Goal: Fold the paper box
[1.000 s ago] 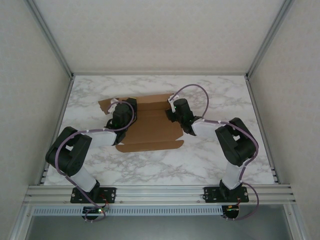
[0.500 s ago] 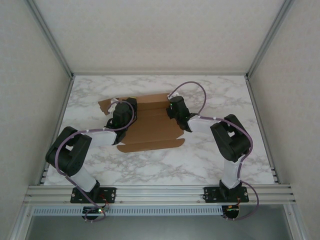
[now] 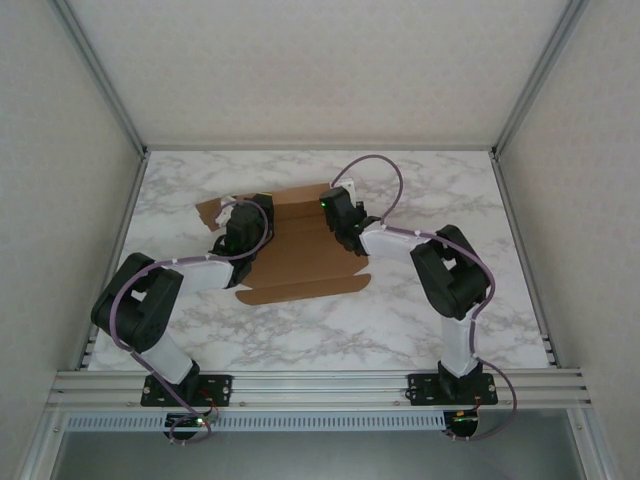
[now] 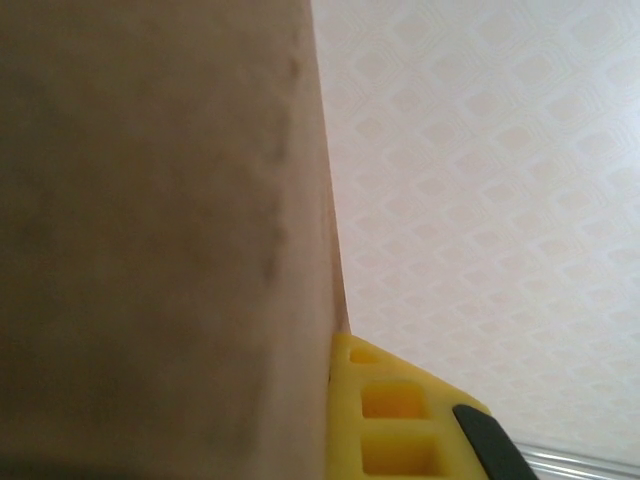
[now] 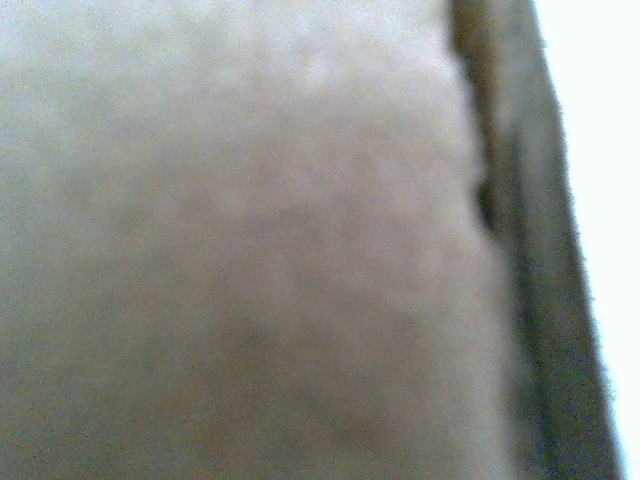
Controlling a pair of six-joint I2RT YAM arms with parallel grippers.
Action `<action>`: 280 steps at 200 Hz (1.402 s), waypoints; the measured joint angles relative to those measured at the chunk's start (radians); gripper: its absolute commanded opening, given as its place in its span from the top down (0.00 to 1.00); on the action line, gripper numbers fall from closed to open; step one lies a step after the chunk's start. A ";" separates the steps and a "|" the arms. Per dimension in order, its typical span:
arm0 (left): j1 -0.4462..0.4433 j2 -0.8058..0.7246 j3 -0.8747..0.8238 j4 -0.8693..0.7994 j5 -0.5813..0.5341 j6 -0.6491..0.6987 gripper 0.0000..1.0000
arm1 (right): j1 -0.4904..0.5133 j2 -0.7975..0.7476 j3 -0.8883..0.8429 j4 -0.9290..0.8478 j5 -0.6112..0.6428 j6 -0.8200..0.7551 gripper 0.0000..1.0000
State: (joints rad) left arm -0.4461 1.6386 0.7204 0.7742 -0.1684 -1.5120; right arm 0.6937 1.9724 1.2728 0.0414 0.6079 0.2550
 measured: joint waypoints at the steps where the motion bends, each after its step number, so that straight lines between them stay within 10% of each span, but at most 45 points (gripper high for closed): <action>1: 0.000 0.000 0.000 0.000 0.000 0.000 1.00 | 0.002 0.002 0.004 -0.007 0.005 0.008 1.00; 61: -0.002 0.000 0.018 -0.035 -0.002 0.000 1.00 | 0.038 0.072 0.164 -0.269 0.112 0.274 0.92; 101: -0.013 -0.003 0.017 -0.043 0.003 0.000 1.00 | 0.033 0.058 0.137 -0.266 0.134 0.258 0.35; 144: -0.020 -0.014 0.016 -0.063 0.015 0.000 1.00 | -0.003 -0.138 -0.090 -0.098 0.002 0.072 0.03; 213: -0.023 -0.035 0.017 -0.106 0.014 0.001 1.00 | -0.121 -0.645 -0.442 0.166 -0.309 -0.096 0.12; 280: -0.023 -0.035 0.026 -0.124 0.015 0.001 1.00 | -0.101 -0.456 -0.503 0.214 -0.453 -0.240 0.28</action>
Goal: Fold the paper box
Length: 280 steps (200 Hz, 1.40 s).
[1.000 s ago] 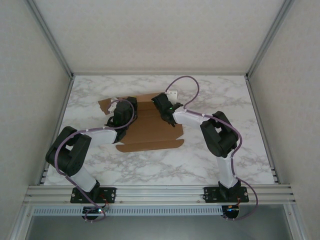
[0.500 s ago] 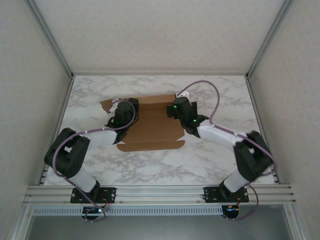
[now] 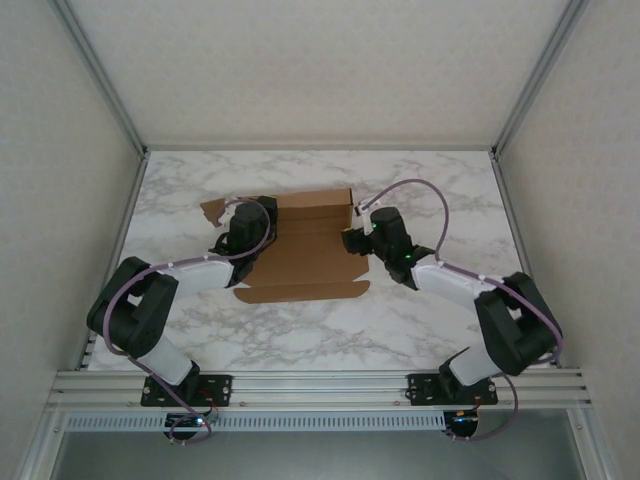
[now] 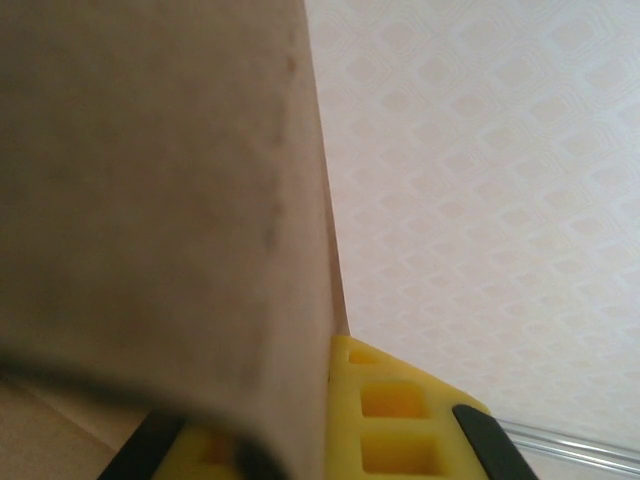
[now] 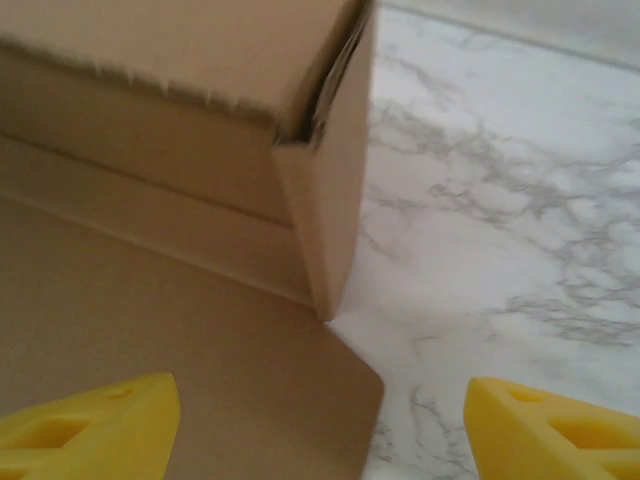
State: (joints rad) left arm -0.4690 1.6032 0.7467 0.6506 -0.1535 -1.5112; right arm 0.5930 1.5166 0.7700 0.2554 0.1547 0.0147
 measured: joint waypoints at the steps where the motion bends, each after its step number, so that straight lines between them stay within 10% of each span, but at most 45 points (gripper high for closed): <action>1: 0.000 0.000 0.000 0.000 0.000 0.000 1.00 | 0.000 0.007 0.000 0.005 0.002 0.000 0.28; 104: 0.001 0.001 0.012 -0.019 -0.031 0.000 1.00 | 0.023 0.302 0.147 0.061 0.141 -0.053 0.49; 183: 0.002 0.002 0.016 -0.027 0.015 -0.008 1.00 | 0.022 0.307 0.005 0.468 0.137 -0.076 0.36; 280: 0.001 -0.008 0.039 -0.089 0.046 -0.021 1.00 | 0.022 0.339 0.069 0.460 0.219 -0.069 0.65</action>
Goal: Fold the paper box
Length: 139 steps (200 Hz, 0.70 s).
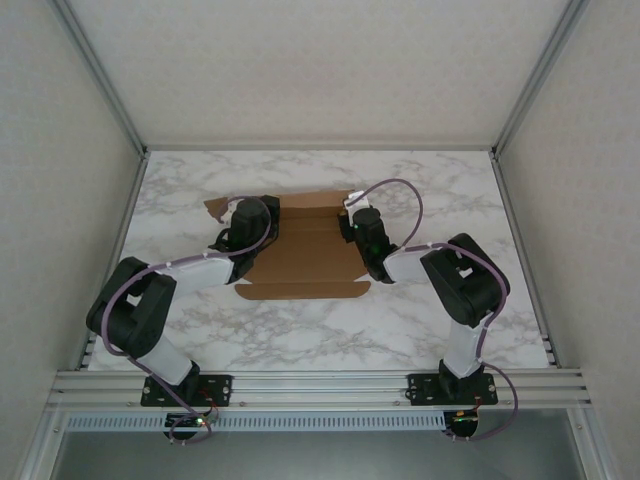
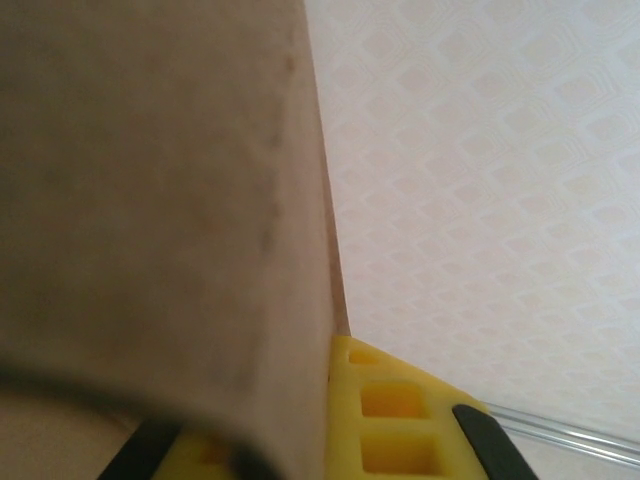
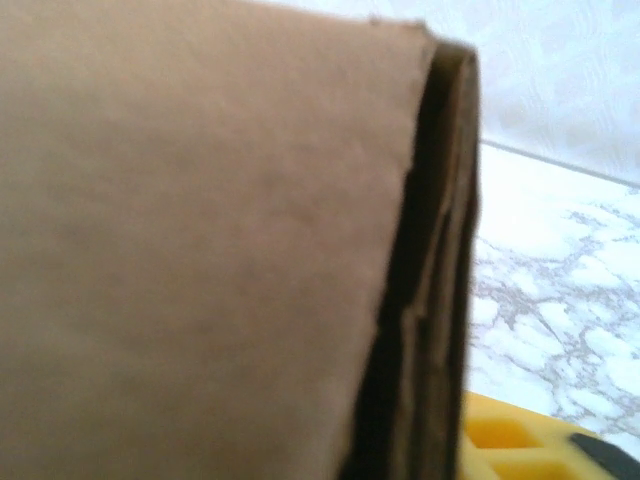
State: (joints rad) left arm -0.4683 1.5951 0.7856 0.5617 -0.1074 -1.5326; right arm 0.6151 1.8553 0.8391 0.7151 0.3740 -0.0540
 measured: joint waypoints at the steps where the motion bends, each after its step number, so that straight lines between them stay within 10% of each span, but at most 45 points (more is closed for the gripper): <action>1: 0.000 0.000 0.000 -0.001 0.000 -0.001 1.00 | 0.000 0.000 0.000 -0.002 0.000 0.002 0.66; 76: -0.055 -0.077 0.000 -0.156 -0.019 -0.056 1.00 | 0.005 -0.081 -0.050 -0.095 0.010 0.039 0.90; 139: -0.106 -0.162 -0.038 -0.238 -0.041 -0.097 1.00 | 0.011 -0.193 -0.160 -0.115 -0.031 0.039 0.91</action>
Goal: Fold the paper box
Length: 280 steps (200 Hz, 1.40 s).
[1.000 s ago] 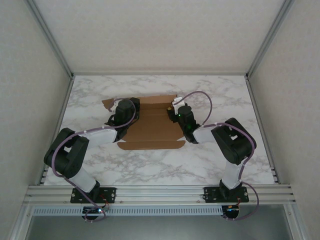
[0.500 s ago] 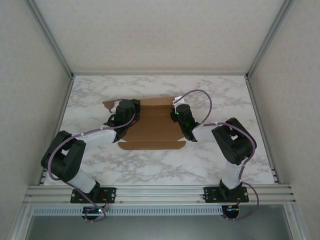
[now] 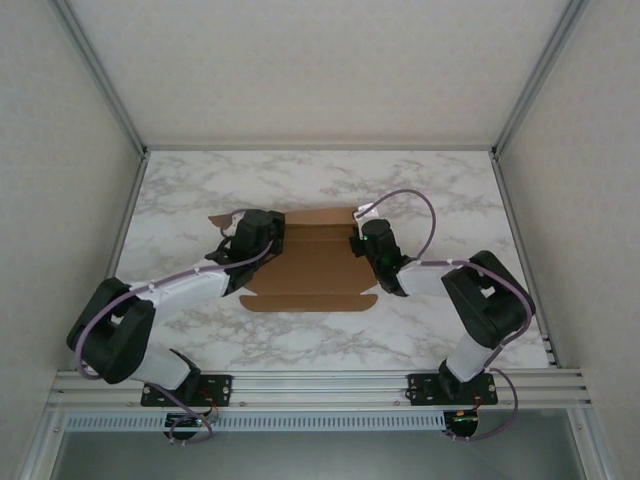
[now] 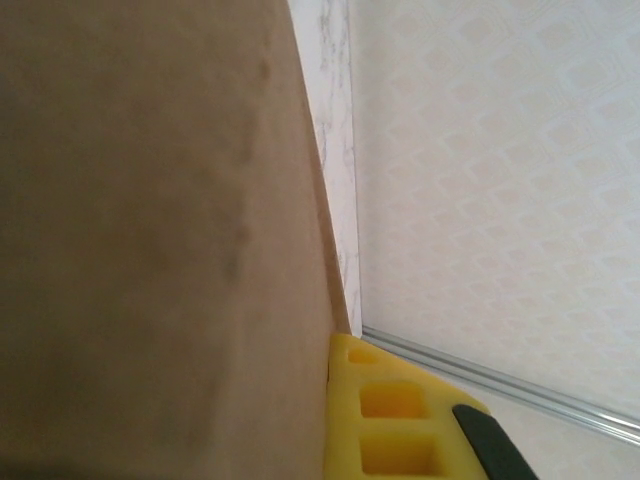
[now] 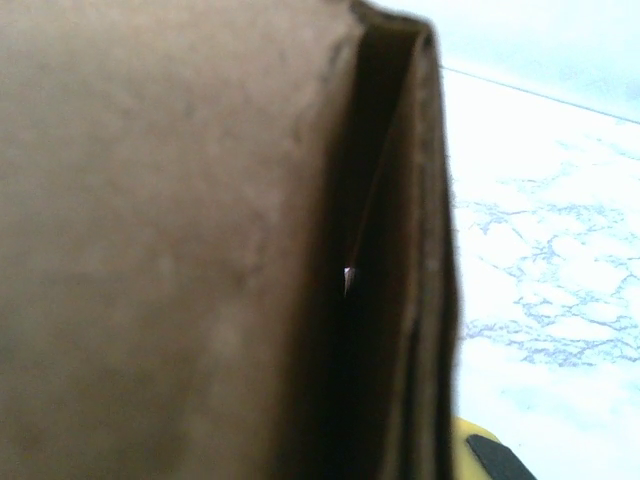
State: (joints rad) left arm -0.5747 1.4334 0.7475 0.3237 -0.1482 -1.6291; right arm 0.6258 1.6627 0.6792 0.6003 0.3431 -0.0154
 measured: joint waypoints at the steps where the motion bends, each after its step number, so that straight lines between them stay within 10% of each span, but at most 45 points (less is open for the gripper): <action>1: -0.001 -0.002 -0.001 -0.001 0.000 0.000 1.00 | 0.000 -0.002 -0.001 -0.001 -0.001 0.000 0.91; 73: -0.050 -0.121 -0.083 -0.050 -0.064 -0.029 1.00 | 0.006 -0.121 -0.034 -0.166 -0.130 -0.018 0.87; 169: -0.045 -0.036 -0.100 0.127 -0.108 -0.014 1.00 | 0.006 -0.110 -0.057 -0.071 -0.146 0.034 0.45; 280: -0.045 -0.029 -0.108 0.156 -0.111 -0.013 1.00 | 0.074 0.050 -0.148 0.253 0.024 0.077 0.64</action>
State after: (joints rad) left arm -0.6201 1.4048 0.6392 0.4793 -0.2596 -1.6424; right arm 0.6994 1.7126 0.5312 0.8536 0.3676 0.0612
